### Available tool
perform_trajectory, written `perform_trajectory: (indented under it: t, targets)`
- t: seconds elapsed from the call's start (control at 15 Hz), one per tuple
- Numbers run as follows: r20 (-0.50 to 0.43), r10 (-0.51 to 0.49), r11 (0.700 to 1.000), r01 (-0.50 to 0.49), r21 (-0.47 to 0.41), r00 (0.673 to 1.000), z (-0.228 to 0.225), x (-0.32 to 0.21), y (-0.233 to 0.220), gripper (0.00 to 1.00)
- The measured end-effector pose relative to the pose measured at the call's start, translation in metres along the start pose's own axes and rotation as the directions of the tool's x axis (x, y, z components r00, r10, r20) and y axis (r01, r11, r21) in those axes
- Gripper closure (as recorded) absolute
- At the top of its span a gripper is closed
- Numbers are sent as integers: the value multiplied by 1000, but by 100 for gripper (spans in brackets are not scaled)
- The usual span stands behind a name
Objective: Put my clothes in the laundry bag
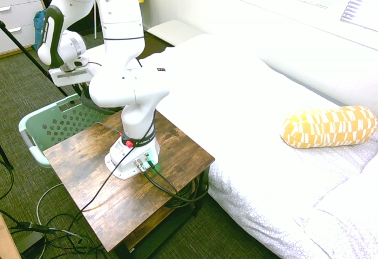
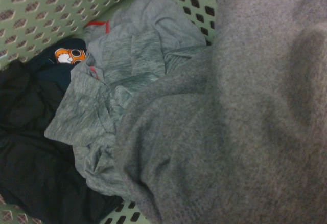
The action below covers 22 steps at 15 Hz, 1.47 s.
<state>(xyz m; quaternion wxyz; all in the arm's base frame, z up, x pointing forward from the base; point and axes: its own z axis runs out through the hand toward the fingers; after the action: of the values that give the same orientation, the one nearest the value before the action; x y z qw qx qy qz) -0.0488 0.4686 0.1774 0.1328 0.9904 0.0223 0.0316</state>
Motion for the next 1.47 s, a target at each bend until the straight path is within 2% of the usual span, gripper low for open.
perform_trajectory:
  t: [0.4, 0.47, 0.87, 1.47]
  targets:
    - [32, -34, 997, 36, -62, 999, 48, -42, -32, 100]
    - [36, -37, 997, 40, -68, 999, 53, -47, -34, 0]
    - [55, -43, 993, 49, -107, 998, 79, -48, -39, 0]
    - [68, 12, 996, -5, -92, 998, 71, -5, -46, 0]
